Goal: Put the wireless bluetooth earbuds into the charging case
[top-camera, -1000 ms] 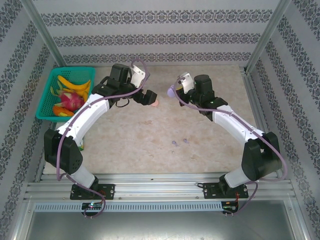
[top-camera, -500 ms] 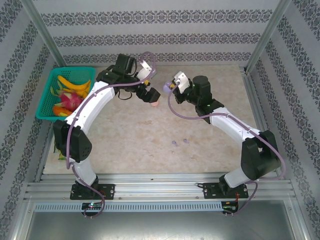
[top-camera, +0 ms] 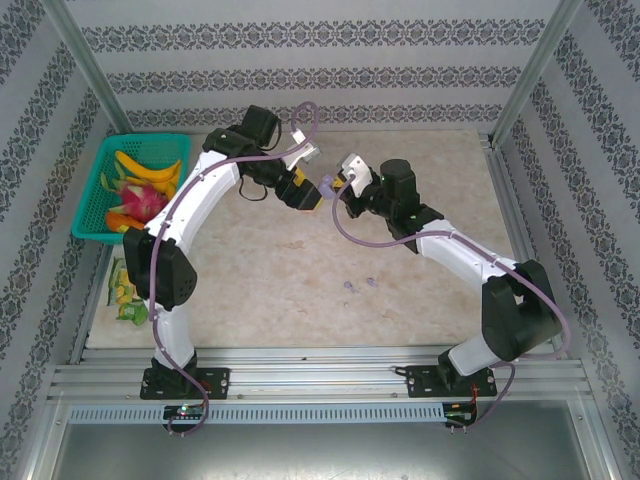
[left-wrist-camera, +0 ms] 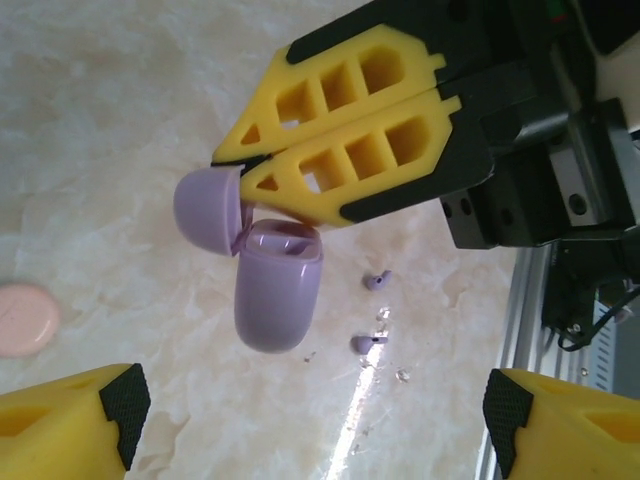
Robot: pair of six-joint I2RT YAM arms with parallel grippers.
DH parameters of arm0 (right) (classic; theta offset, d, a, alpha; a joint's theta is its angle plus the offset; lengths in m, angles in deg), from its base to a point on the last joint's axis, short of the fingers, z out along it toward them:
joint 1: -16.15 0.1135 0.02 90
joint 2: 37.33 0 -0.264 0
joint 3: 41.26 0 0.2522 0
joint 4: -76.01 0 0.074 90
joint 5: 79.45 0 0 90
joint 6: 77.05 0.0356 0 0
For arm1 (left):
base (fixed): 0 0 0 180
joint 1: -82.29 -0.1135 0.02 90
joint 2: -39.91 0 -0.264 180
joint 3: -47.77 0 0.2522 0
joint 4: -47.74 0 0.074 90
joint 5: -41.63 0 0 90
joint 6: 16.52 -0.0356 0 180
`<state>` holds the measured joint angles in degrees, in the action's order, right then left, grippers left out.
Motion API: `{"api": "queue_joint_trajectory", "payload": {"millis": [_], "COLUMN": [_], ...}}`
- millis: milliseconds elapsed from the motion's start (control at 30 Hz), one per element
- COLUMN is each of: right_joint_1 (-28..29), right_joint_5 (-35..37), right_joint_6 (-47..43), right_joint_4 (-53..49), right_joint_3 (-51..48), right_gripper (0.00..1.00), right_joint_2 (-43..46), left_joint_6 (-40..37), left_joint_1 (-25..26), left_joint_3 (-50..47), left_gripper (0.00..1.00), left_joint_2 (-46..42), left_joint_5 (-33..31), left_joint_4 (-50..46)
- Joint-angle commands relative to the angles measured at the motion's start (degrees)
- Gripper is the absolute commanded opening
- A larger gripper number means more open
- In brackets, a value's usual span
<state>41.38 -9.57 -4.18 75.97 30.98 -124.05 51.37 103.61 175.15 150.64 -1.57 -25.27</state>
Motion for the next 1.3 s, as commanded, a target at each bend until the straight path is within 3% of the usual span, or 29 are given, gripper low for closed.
{"api": "queue_joint_trajectory", "payload": {"millis": [0, 1267], "right_joint_1": [0.83, 3.07], "right_joint_5": [-2.49, -5.00], "right_joint_6": [0.22, 3.79], "right_joint_4": [1.53, 1.32], "right_joint_3": [-0.65, -0.12], "right_gripper": [0.00, 0.00], "right_joint_2": [2.19, 3.50], "left_joint_6": [-2.39, -0.13], "left_joint_1": [-0.02, 0.40], "left_joint_3": [1.71, 2.12], "left_gripper": [0.85, 0.52], "left_joint_2": [1.19, 4.01], "left_joint_5": [3.58, 7.98], "left_joint_4": [-4.62, -1.97]}}
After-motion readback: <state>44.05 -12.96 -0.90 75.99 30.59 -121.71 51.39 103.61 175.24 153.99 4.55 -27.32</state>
